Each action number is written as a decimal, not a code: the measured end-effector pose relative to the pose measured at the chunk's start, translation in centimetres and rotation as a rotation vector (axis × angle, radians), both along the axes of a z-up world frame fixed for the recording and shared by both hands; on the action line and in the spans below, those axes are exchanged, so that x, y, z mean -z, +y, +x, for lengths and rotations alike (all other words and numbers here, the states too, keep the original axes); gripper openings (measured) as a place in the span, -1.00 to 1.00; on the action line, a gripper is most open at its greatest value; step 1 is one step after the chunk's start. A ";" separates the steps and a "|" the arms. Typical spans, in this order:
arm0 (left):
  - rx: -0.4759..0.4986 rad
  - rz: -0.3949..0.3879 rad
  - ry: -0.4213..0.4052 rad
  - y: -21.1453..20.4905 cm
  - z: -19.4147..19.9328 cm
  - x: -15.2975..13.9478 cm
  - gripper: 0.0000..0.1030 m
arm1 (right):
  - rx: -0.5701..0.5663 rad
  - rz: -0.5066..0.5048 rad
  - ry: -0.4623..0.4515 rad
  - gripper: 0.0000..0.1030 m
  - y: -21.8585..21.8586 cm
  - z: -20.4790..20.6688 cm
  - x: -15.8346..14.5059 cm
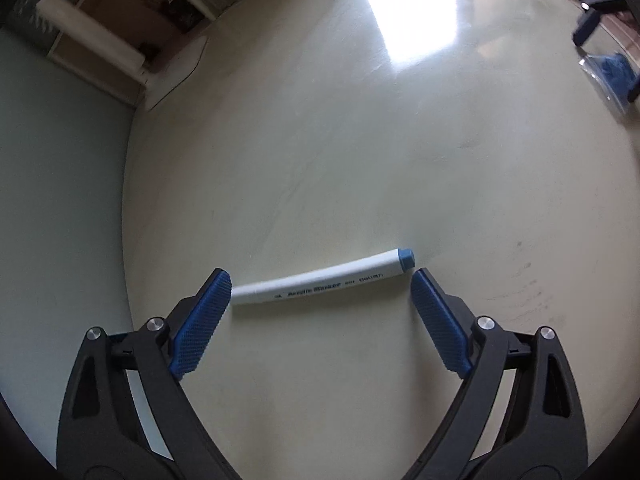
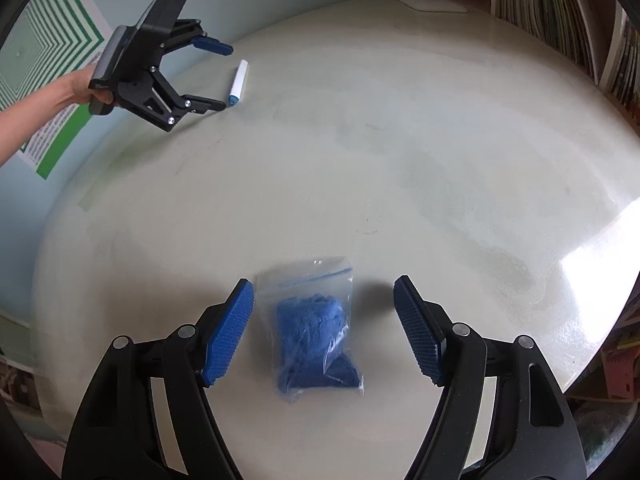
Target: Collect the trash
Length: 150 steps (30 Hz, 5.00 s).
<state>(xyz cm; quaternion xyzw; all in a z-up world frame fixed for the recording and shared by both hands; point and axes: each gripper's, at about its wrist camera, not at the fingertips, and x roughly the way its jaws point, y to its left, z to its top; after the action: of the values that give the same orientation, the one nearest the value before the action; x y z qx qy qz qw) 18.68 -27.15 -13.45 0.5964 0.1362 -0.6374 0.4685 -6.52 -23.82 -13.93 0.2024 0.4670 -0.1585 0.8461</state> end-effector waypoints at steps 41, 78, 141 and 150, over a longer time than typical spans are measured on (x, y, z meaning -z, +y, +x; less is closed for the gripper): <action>-0.018 0.087 0.356 5.1 -7.6 -3.1 -0.78 | 0.078 0.054 -0.113 0.25 -0.4 -3.4 -1.9; -0.008 0.050 0.299 4.1 -10.8 -4.4 -0.78 | 0.085 -0.079 -0.111 -0.34 -1.7 -5.5 -3.3; 0.409 0.464 0.344 -9.1 -66.0 10.6 -0.79 | 0.835 0.265 -0.165 -0.34 -6.1 -55.3 15.5; 0.357 0.509 0.353 -11.2 -67.3 14.4 -0.79 | 0.885 0.327 -0.157 -0.34 -8.2 -56.7 19.9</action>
<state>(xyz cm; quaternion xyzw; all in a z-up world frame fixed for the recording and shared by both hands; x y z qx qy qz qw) -48.62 -38.33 -27.88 0.5891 0.2629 -0.7481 0.1554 -63.23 -32.04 -33.78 0.5237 0.2894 -0.4120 0.6873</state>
